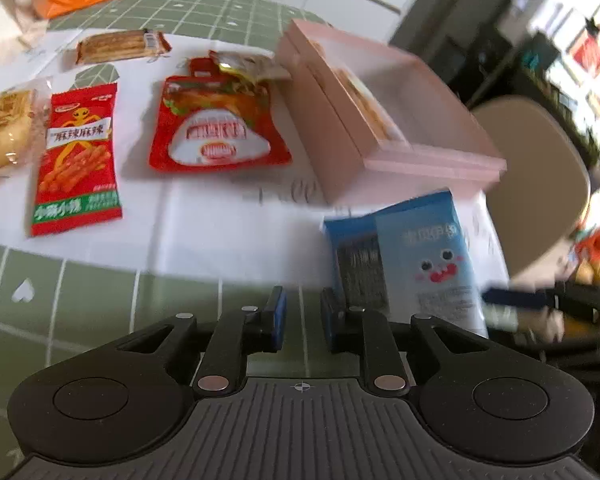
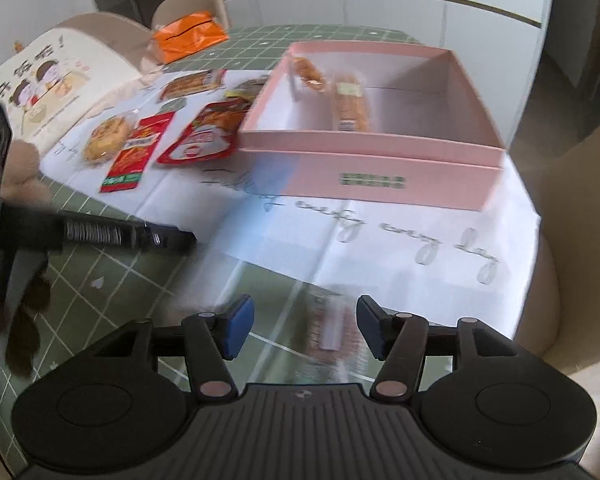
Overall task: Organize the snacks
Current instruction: 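Release the cookie packet on the cloth with the right tool while the left holds the blue bags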
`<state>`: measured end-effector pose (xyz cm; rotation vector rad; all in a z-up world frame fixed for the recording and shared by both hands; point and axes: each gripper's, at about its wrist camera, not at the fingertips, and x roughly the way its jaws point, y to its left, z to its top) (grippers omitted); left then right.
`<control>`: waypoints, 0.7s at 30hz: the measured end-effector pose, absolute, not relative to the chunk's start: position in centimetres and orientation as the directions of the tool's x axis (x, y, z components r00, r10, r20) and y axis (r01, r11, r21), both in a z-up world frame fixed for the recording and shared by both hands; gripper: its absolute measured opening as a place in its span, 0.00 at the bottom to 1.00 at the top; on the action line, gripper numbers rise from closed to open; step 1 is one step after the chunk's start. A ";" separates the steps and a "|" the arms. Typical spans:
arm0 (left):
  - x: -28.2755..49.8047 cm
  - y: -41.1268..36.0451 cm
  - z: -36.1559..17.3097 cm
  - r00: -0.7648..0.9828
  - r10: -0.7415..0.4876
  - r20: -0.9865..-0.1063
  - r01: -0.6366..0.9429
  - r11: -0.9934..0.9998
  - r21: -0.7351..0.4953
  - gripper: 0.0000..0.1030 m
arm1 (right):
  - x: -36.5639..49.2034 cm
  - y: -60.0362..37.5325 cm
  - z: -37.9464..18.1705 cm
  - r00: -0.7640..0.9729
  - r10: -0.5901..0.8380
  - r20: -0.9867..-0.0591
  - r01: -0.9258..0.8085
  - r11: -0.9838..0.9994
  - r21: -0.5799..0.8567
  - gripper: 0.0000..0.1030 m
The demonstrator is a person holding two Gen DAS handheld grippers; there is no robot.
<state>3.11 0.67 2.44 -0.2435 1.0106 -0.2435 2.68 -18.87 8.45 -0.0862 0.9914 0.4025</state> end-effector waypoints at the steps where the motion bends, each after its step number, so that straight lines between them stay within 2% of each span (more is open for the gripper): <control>1: 2.6 0.5 2.7 0.507 -0.292 -0.811 0.082 0.953 -0.292 0.21 | 2.6 -18.4 8.4 0.476 0.296 -0.828 -0.381 0.918 0.108 0.56; 4: 1.3 0.6 4.2 0.535 -0.211 -0.818 0.047 0.974 -0.221 0.21 | 1.9 -17.6 8.4 0.459 0.325 -0.827 -0.427 0.897 0.116 0.56; 7: 0.8 0.5 6.1 0.568 -0.196 -0.799 0.047 0.977 -0.206 0.21 | 1.3 -17.3 8.4 0.445 0.326 -0.834 -0.454 0.885 0.104 0.56; 11: 0.6 -2.1 7.9 0.577 -0.240 -0.781 0.177 0.970 -0.168 0.21 | 0.8 -18.7 8.7 0.444 0.278 -0.852 -0.443 0.895 0.061 0.56; 13: 0.6 -4.2 7.7 0.554 -0.256 -0.792 0.260 0.957 -0.128 0.22 | 0.6 -20.1 9.1 0.464 0.252 -0.849 -0.408 0.912 0.048 0.62; 17: 0.3 -8.7 4.9 0.489 -0.167 -0.856 0.390 0.920 0.043 0.24 | 1.2 -23.2 9.3 0.495 0.187 -0.849 -0.303 0.952 0.033 0.63; 21: 0.1 -10.6 3.7 0.455 -0.165 -0.875 0.465 0.882 0.075 0.35 | 1.6 -25.3 9.7 0.514 0.165 -0.842 -0.228 0.972 0.052 0.63</control>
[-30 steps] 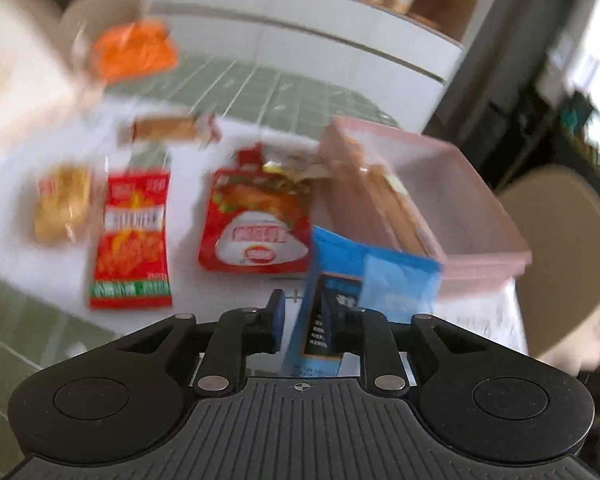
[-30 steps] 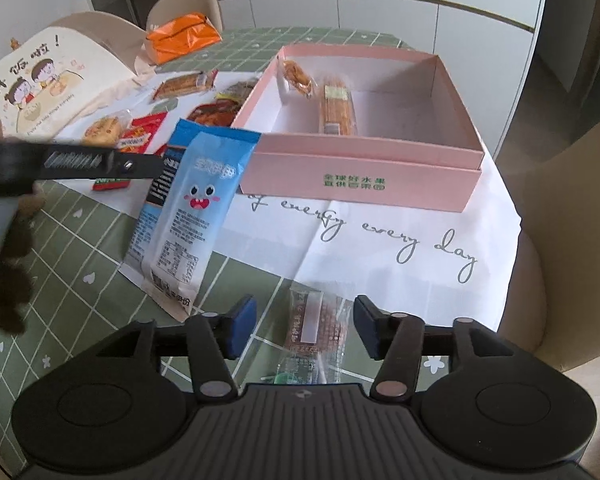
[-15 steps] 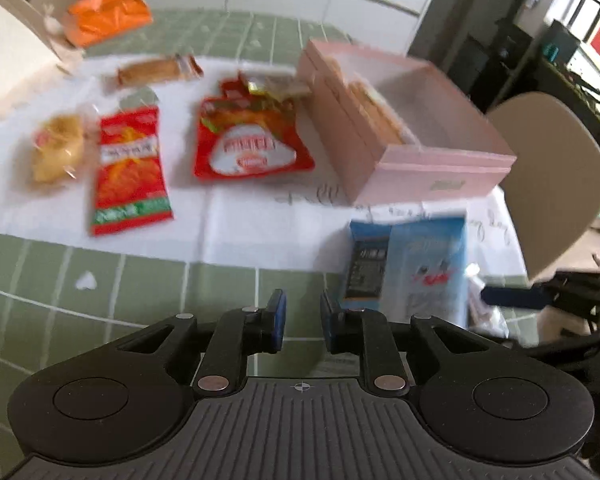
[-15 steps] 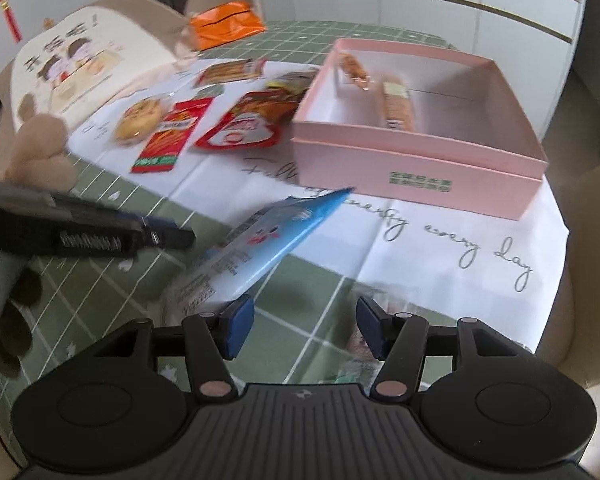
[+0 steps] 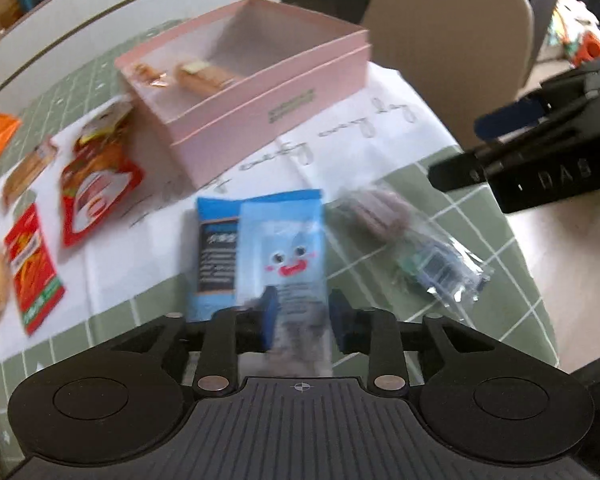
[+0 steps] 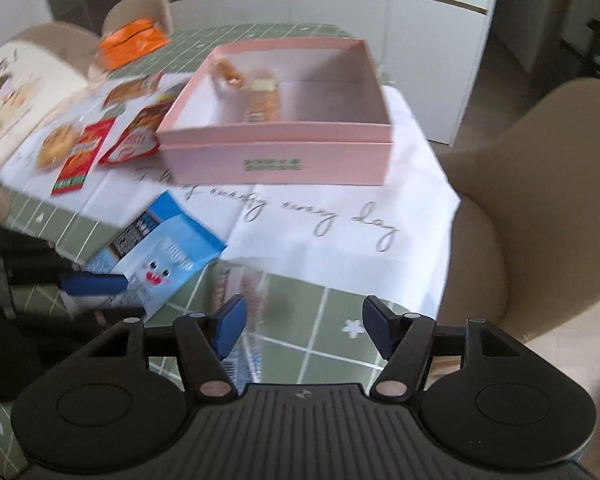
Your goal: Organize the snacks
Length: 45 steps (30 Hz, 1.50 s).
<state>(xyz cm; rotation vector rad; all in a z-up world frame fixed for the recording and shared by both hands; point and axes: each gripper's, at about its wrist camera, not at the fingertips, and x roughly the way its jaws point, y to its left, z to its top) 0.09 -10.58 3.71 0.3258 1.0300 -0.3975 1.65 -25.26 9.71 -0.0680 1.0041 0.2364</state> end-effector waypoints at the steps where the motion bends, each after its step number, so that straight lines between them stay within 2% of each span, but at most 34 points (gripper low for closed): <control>1: 0.2 -10.7 3.7 0.447 -0.167 -0.879 0.468 0.881 0.070 0.36 | 1.6 -25.6 9.8 0.520 0.163 -0.839 -0.218 0.974 0.054 0.63; 4: 0.8 -11.1 3.7 0.428 -0.166 -0.888 0.475 0.877 0.065 0.38 | 1.3 -26.2 9.8 0.523 0.158 -0.837 -0.202 0.978 0.059 0.63; 12: 1.3 -10.9 3.7 0.395 -0.228 -0.890 0.460 0.887 -0.023 0.57 | 1.4 -26.9 8.5 0.493 0.162 -0.855 -0.173 0.981 0.086 0.63; 16: 1.3 -10.5 4.0 0.409 -0.222 -0.885 0.444 0.896 -0.020 0.55 | 1.5 -26.7 8.4 0.490 0.166 -0.856 -0.184 0.979 0.085 0.63; 18: 1.3 -10.1 4.2 0.446 -0.154 -0.882 0.411 0.911 0.049 0.52 | 1.4 -26.6 8.6 0.494 0.166 -0.854 -0.190 0.978 0.081 0.63; 21: 1.7 -8.7 3.9 0.471 -0.072 -0.879 0.352 0.929 0.113 0.55 | 1.4 -26.6 8.8 0.497 0.170 -0.851 -0.192 0.978 0.083 0.63; 28: 1.8 -8.3 3.9 0.456 -0.087 -0.886 0.356 0.930 0.092 0.57 | 1.6 -26.2 8.3 0.474 0.186 -0.861 -0.211 0.973 0.094 0.64; 31: 1.8 -8.6 3.7 0.437 -0.124 -0.891 0.379 0.924 0.057 0.73 | 1.6 -25.7 8.1 0.467 0.189 -0.864 -0.222 0.971 0.093 0.64; 33: 2.2 -8.6 3.4 0.415 -0.170 -0.894 0.387 0.922 0.004 0.90 | 1.6 -25.6 8.1 0.465 0.190 -0.865 -0.221 0.971 0.095 0.64; 34: 2.3 -8.5 3.3 0.407 -0.192 -0.893 0.386 0.922 -0.023 0.92 | 1.6 -25.6 8.1 0.463 0.190 -0.866 -0.220 0.971 0.096 0.65; 37: 2.3 -7.7 4.0 0.421 -0.232 -0.877 0.355 0.932 -0.077 0.89 | 1.7 -25.5 8.1 0.463 0.188 -0.866 -0.217 0.972 0.095 0.65; 39: 2.3 -6.9 4.6 0.456 -0.223 -0.862 0.319 0.945 -0.075 0.79 | 1.6 -25.5 8.2 0.468 0.188 -0.863 -0.217 0.972 0.094 0.65; 40: 2.3 -6.5 4.7 0.469 -0.205 -0.859 0.301 0.951 -0.062 0.78 | 1.6 -25.5 8.2 0.470 0.188 -0.862 -0.217 0.972 0.094 0.65; 45: 3.4 -6.0 4.2 0.447 -0.176 -0.877 0.307 0.951 -0.034 0.77 | 1.7 -25.5 7.9 0.454 0.207 -0.867 -0.217 0.969 0.117 0.66</control>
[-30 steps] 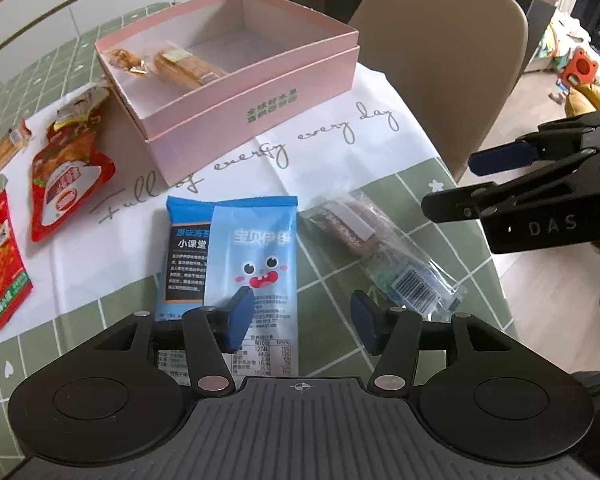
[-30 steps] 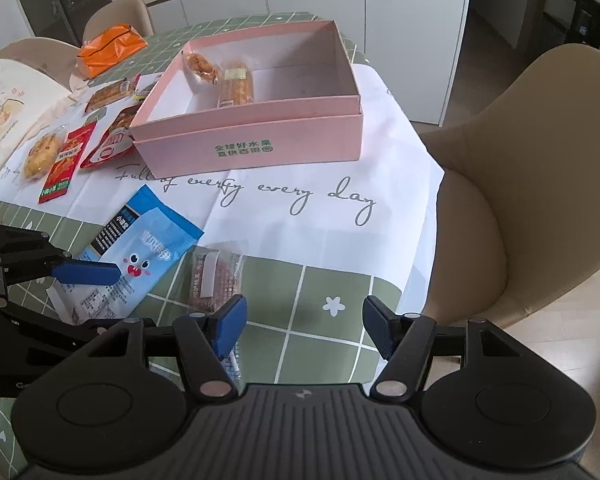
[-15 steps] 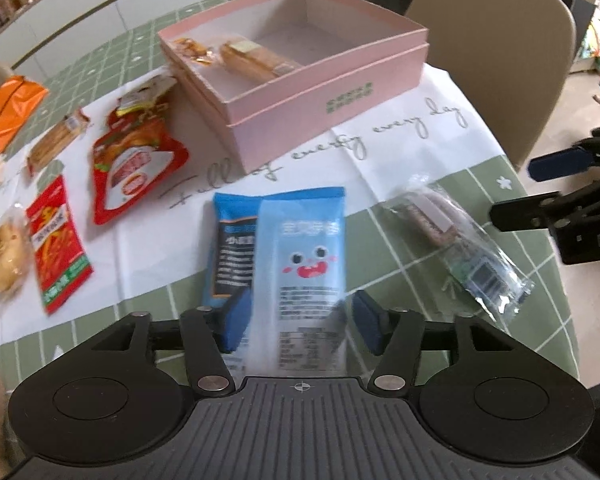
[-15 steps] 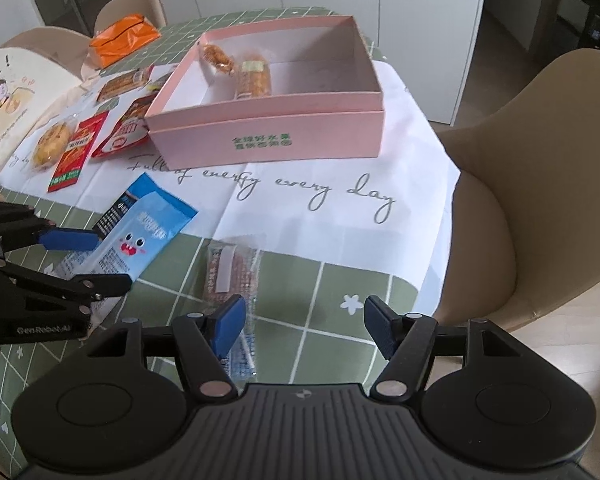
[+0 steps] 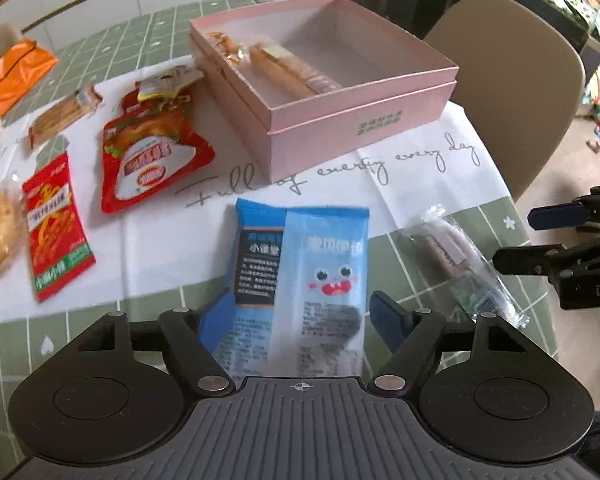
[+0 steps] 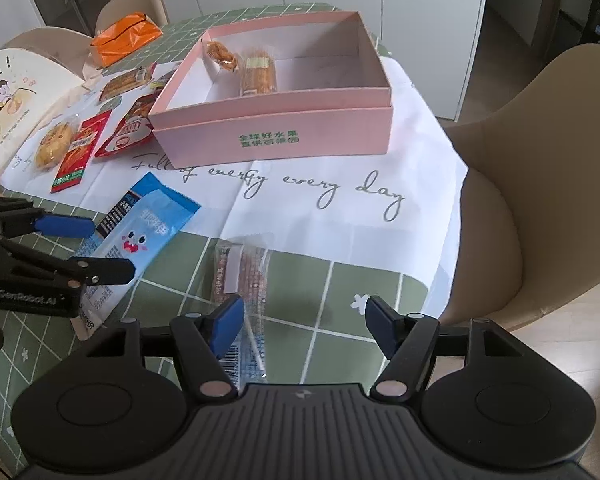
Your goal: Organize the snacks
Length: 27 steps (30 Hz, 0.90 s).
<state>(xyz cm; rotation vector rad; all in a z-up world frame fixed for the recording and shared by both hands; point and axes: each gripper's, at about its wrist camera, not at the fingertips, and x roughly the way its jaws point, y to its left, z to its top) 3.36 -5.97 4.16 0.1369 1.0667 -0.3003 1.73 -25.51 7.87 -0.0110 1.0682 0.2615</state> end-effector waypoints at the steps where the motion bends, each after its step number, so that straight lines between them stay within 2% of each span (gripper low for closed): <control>1: 3.7 -6.1 3.9 0.434 -0.177 -0.883 0.309 0.950 -0.039 0.77 | 1.7 -25.4 7.8 0.449 0.211 -0.868 -0.222 0.968 0.120 0.66; 5: 4.9 -5.7 2.8 0.410 -0.176 -0.895 0.285 0.957 -0.057 0.88 | 1.5 -24.5 7.7 0.441 0.223 -0.869 -0.252 0.960 0.119 0.66; 7: 5.0 -5.6 2.8 0.411 -0.170 -0.896 0.277 0.959 -0.055 0.86 | 1.3 -24.1 7.8 0.442 0.229 -0.867 -0.268 0.956 0.116 0.66; 10: 4.4 -5.1 3.3 0.421 -0.185 -0.888 0.259 0.963 -0.078 0.77 | 1.1 -23.4 7.7 0.436 0.243 -0.866 -0.286 0.950 0.123 0.66; 11: 3.9 -4.9 3.6 0.429 -0.188 -0.883 0.243 0.966 -0.087 0.66 | 1.1 -23.1 7.7 0.436 0.247 -0.866 -0.292 0.948 0.124 0.66; 12: 3.4 -4.6 4.0 0.440 -0.181 -0.879 0.224 0.971 -0.087 0.41 | 1.1 -22.8 7.6 0.436 0.251 -0.864 -0.300 0.946 0.123 0.66; 14: 2.4 -3.8 4.7 0.456 -0.169 -0.874 0.181 0.979 -0.095 0.17 | 1.3 -22.1 7.4 0.438 0.253 -0.863 -0.313 0.943 0.118 0.66; 19: 0.8 -2.4 4.7 0.436 -0.196 -0.879 0.126 0.980 -0.156 0.19 | 2.4 -20.3 6.3 0.414 0.252 -0.875 -0.319 0.940 0.120 0.66; 21: 0.4 -2.1 4.4 0.436 -0.200 -0.877 0.107 0.980 -0.170 0.25 | 2.5 -19.3 6.0 0.420 0.237 -0.876 -0.334 0.938 0.093 0.67; 27: -0.5 -2.3 5.4 0.473 -0.196 -0.859 0.115 0.980 -0.160 0.26 | 1.8 -17.7 5.8 0.432 0.198 -0.880 -0.384 0.923 0.019 0.67</control>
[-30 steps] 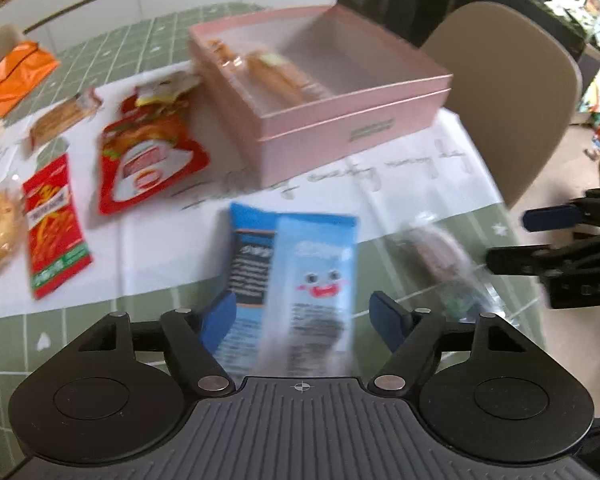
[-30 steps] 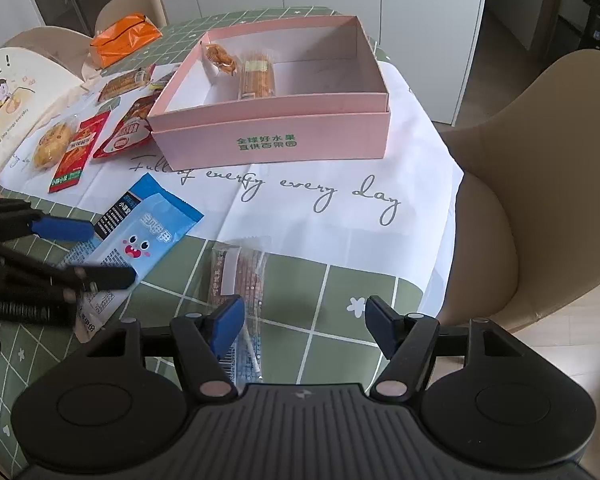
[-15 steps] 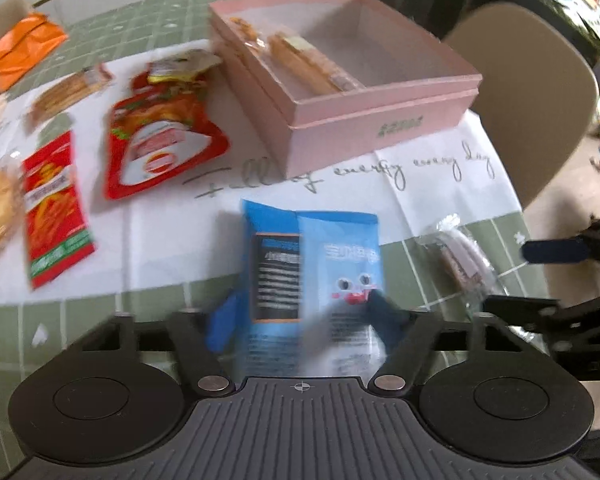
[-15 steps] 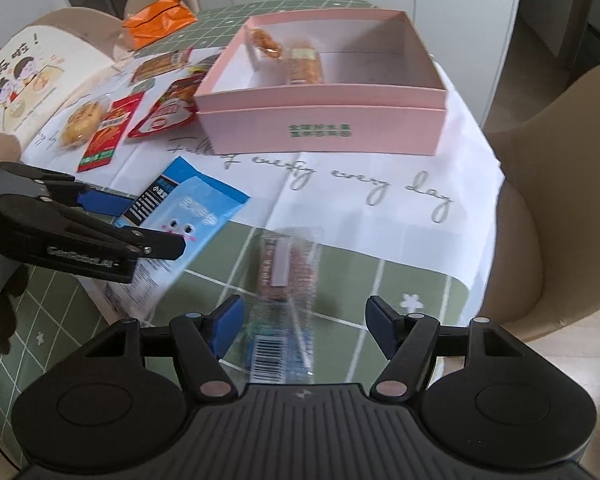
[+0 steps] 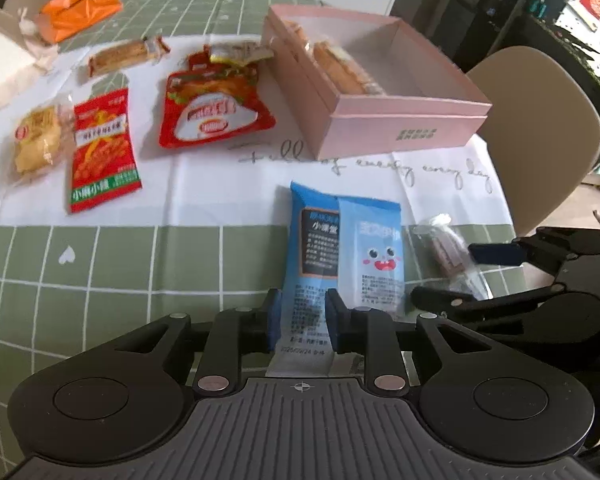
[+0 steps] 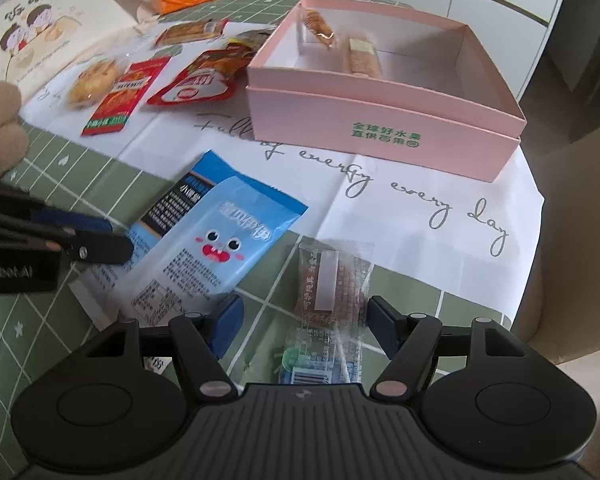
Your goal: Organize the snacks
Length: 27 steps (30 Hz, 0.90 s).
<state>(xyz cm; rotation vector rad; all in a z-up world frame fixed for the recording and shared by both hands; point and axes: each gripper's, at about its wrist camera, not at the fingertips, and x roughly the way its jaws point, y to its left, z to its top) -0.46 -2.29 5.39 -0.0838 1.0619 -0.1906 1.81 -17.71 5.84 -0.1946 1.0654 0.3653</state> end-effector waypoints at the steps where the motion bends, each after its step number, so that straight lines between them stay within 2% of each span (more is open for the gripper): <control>1: -0.5 -2.5 5.7 0.483 -0.199 -0.853 0.131 0.979 -0.155 0.26 | 1.8 -18.0 6.0 0.430 0.201 -0.880 -0.377 0.926 0.027 0.67; 7: 0.0 -6.6 5.5 0.477 -0.208 -0.854 0.274 0.958 -0.080 0.27 | 2.2 -21.7 8.0 0.476 0.179 -0.861 -0.277 0.960 0.046 0.67; 11: 0.0 -9.9 4.2 0.472 -0.170 -0.865 0.372 0.928 0.021 0.32 | 2.7 -24.2 8.8 0.502 0.151 -0.851 -0.213 0.976 0.048 0.67; 17: 0.3 -11.2 3.8 0.453 -0.233 -0.861 0.407 0.913 -0.033 0.49 | 2.5 -26.0 8.7 0.496 0.166 -0.852 -0.179 0.980 0.086 0.67; 22: 0.1 -11.2 3.6 0.457 -0.244 -0.855 0.411 0.911 -0.041 0.52 | 2.1 -26.3 8.2 0.487 0.181 -0.855 -0.185 0.978 0.102 0.67; 24: 0.1 -11.6 3.7 0.452 -0.244 -0.858 0.426 0.904 -0.033 0.57 | 2.1 -26.4 8.1 0.486 0.182 -0.855 -0.182 0.978 0.105 0.67; 27: 0.2 -10.8 4.2 0.446 -0.228 -0.866 0.403 0.915 -0.034 0.55 | 1.8 -26.9 8.1 0.490 0.182 -0.853 -0.176 0.978 0.107 0.67</control>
